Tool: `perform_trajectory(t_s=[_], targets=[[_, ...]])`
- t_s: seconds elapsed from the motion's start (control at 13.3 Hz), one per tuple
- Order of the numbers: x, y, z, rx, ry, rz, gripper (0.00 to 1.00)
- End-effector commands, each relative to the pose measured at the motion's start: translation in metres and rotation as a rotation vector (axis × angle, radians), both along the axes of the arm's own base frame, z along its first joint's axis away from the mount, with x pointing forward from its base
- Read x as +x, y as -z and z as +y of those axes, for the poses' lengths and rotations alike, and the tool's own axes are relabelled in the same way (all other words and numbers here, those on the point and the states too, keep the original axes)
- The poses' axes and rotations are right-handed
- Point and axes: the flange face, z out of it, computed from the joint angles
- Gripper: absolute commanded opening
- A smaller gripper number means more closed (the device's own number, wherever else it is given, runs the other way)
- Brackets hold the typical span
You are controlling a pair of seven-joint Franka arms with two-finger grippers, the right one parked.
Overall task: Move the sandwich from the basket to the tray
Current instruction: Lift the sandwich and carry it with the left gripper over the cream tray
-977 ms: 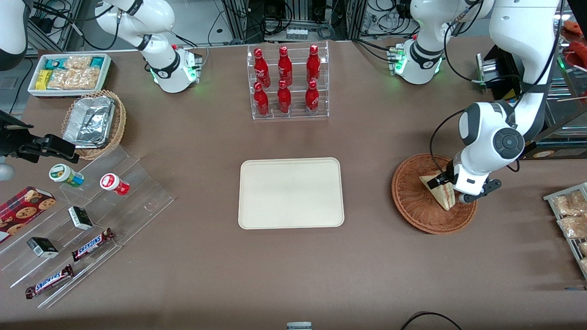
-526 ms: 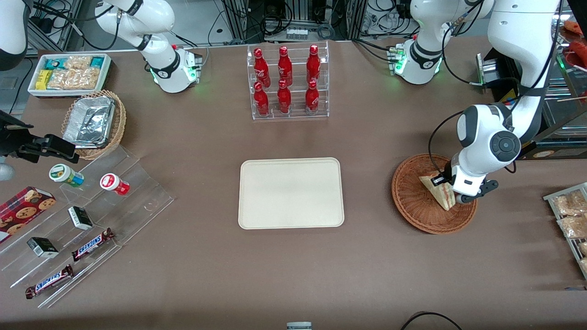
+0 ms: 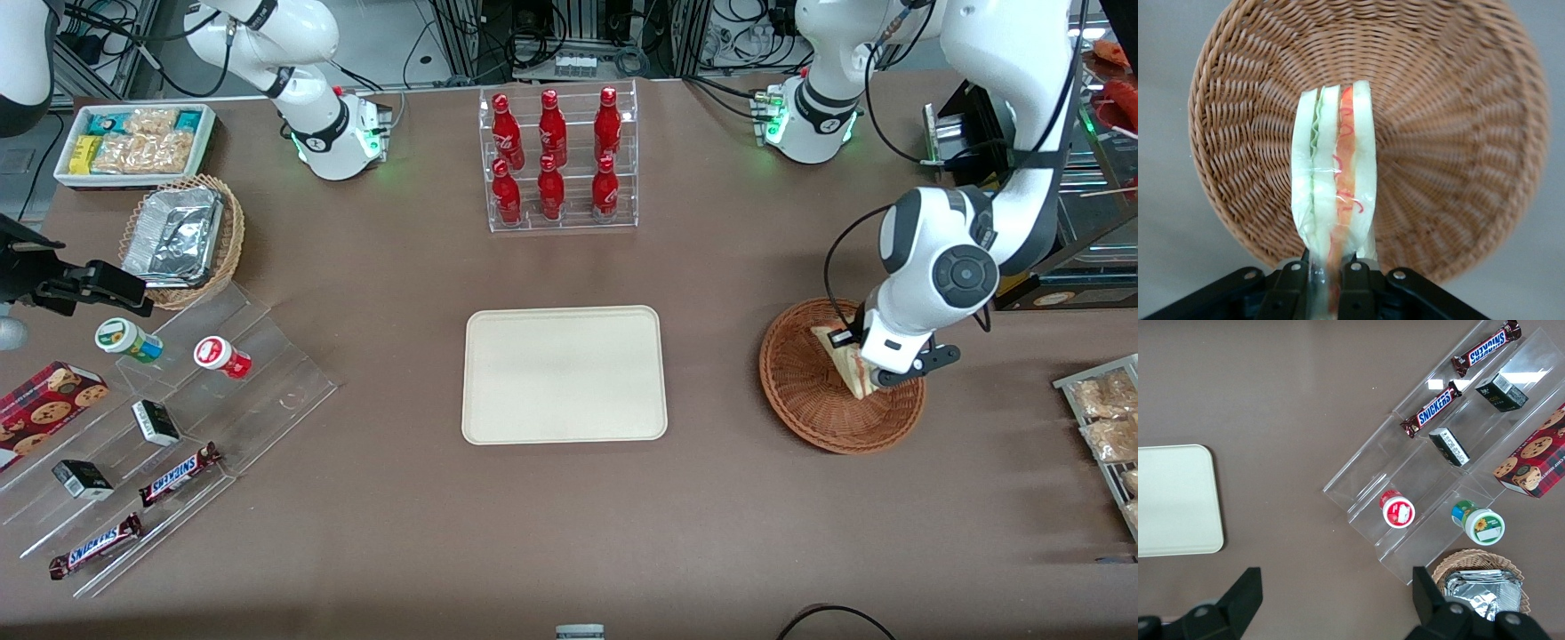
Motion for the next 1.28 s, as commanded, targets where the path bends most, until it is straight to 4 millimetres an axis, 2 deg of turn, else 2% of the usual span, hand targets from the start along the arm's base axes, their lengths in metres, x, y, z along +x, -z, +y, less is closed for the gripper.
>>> perform_trajectory(t_s=[0.0,0.23,0.45,0.53,0.83,1.2], targets=[[-0.007,-0.029,-0.037,0.023,0.077,-0.008,0.0],[-0.012,-0.039,-0.101,0.018,0.175,-0.023,0.0],[-0.017,-0.036,-0.171,-0.002,0.282,-0.036,0.0],[-0.017,-0.029,-0.196,-0.004,0.314,-0.033,0.0],[-0.012,-0.003,-0.277,-0.022,0.341,-0.034,0.0],[0.0,0.021,-0.352,-0.095,0.361,-0.038,0.0]])
